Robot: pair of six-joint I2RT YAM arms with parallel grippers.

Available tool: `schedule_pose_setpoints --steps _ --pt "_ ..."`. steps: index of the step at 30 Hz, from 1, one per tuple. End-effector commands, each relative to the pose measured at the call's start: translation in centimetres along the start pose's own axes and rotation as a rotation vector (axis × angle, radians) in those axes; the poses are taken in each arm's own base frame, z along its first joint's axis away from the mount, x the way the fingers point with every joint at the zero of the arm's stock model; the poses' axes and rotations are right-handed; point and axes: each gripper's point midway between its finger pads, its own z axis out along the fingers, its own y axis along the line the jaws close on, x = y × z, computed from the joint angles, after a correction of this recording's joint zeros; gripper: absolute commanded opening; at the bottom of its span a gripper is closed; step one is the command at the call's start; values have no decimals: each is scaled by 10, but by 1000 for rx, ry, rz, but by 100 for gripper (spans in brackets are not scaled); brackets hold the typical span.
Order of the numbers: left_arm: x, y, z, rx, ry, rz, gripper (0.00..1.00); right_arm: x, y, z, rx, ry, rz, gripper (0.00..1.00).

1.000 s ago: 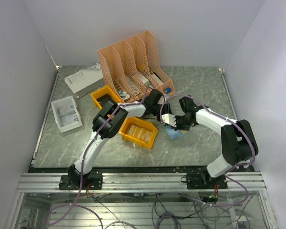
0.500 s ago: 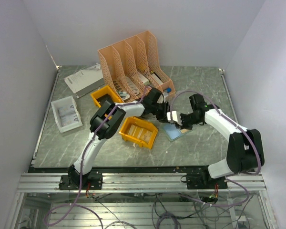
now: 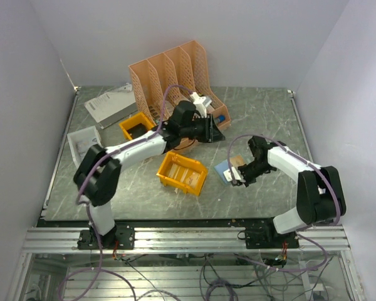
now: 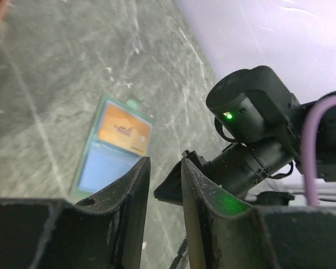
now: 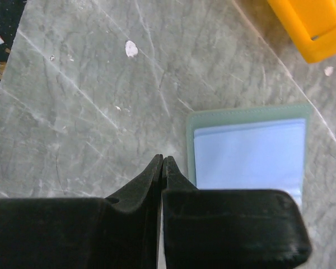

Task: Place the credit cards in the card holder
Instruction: Insert the credit card into the card holder, then pick up the credit card from the storage box.

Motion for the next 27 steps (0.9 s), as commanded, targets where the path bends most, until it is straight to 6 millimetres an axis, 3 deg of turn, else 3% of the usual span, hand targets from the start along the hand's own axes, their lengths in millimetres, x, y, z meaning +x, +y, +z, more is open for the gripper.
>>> schedule_pose_setpoints --steps 1,6,14,19,21,27 --pt "-31 19 -43 -171 -199 171 40 5 6 16 -64 23 -13 0" --pt "-48 23 -103 -258 -333 192 40 12 -1 25 -67 73 19 0" --pt "-35 48 -162 -385 -381 103 48 19 -16 25 1 112 75 0" --pt "-29 52 -197 -433 -492 49 69 22 -24 26 33 132 104 0" --pt "-26 54 -207 -452 -517 28 77 23 -27 25 51 141 107 0" --pt "-6 61 -213 -486 -455 -3 76 23 -42 19 124 148 148 0"
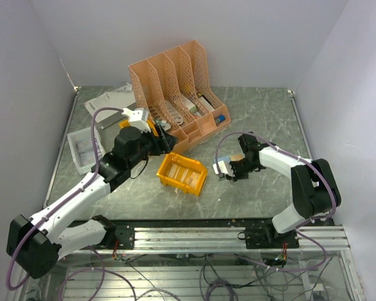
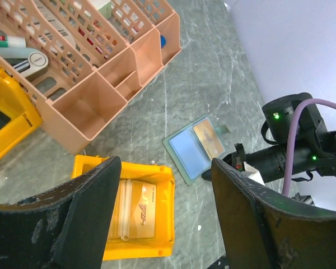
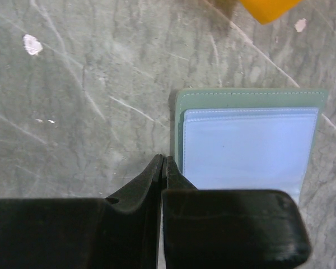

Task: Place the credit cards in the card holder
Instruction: Pick up the credit card from the storage box.

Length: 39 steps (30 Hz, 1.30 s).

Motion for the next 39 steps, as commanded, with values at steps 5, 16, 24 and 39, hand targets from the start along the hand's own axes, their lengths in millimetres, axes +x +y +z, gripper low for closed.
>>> schedule_pose_setpoints --steps 5,16,24,39 --pt "22 44 -11 -224 84 -31 75 -7 -21 -7 92 -14 82 0" --pt "25 81 -8 -427 169 95 75 -53 -60 -51 219 -187 278 4" --pt "4 116 2 -650 457 414 71 -119 -95 -109 211 -348 376 30" --pt "-17 203 52 -685 629 980 71 -110 -83 -96 198 -419 461 31"
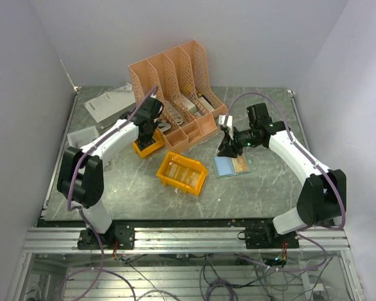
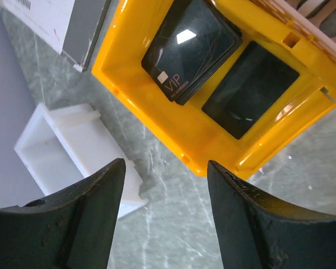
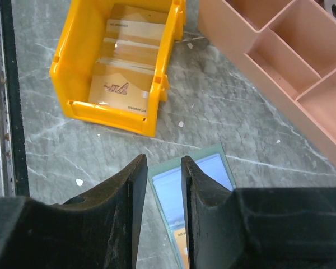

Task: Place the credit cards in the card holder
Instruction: Pick up the credit card from the storage box.

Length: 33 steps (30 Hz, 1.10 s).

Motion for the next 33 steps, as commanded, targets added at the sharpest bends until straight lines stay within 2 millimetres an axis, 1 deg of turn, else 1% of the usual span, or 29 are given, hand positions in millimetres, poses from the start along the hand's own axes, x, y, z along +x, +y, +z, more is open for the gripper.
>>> schedule_pose_setpoints --steps 1,4,7,9,12,14,16,20,23,25,27,33 --pt "-23 -1 18 30 -98 217 71 -2 -3 -6 13 -31 23 31" --pt "-32 -10 25 117 -124 252 67 1 -6 -11 28 -41 33 31" --pt "-32 -15 38 155 -112 305 58 4 -8 -13 28 -44 46 31" --pt "-28 -18 50 181 -92 333 54 7 -8 -14 23 -43 54 31" --pt "-25 -20 65 199 -97 345 54 10 -9 -14 19 -40 59 31" --pt "-26 -21 73 207 -114 347 55 10 -10 -14 20 -39 58 31" --pt "-29 -20 79 198 -133 348 57 12 -11 -15 24 -39 60 31" --pt "-30 -23 91 212 -136 367 58 14 -11 -15 18 -41 65 32" --pt "-28 -27 100 227 -133 376 57 15 -11 -16 16 -45 70 32" --pt "-23 -32 106 242 -126 388 57 15 -12 -17 18 -46 70 32" --pt "-20 -33 109 247 -125 393 57 16 -12 -18 21 -47 73 32" --pt "-19 -23 114 231 -144 380 57 18 -11 -17 5 -44 78 32"
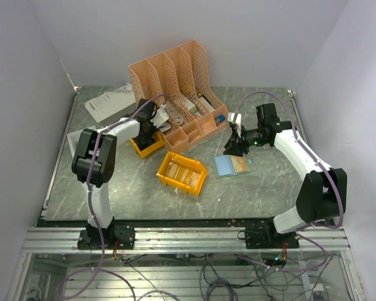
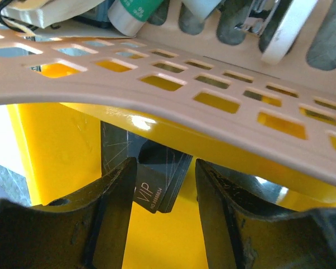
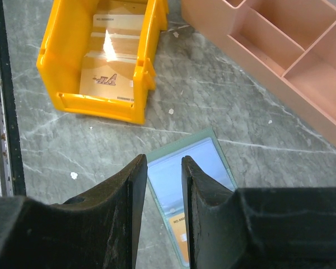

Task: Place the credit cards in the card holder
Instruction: Pick up the credit card from the storage box.

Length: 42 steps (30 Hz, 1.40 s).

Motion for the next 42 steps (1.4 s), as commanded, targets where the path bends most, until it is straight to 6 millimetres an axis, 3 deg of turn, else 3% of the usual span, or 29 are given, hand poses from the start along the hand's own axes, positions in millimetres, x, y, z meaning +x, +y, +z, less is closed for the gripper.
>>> schedule_pose_setpoints --steps 1,9,28,30,33,42 --pt "-6 14 2 -15 -60 -6 57 3 4 1 -30 -6 18 32" --pt "-3 18 9 -17 -43 -22 52 1 4 -2 -25 -15 15 32" --pt "-24 60 -34 -155 -107 -102 48 0 6 -3 -32 -20 15 32" --pt "-24 65 -36 -167 -109 -123 43 0 6 -3 -32 -20 15 32" --pt "-20 72 -33 -161 -102 -161 37 1 6 -3 -33 -19 15 32" --pt "-9 69 -14 -90 -68 -205 42 -1 6 -4 -31 -20 9 32"
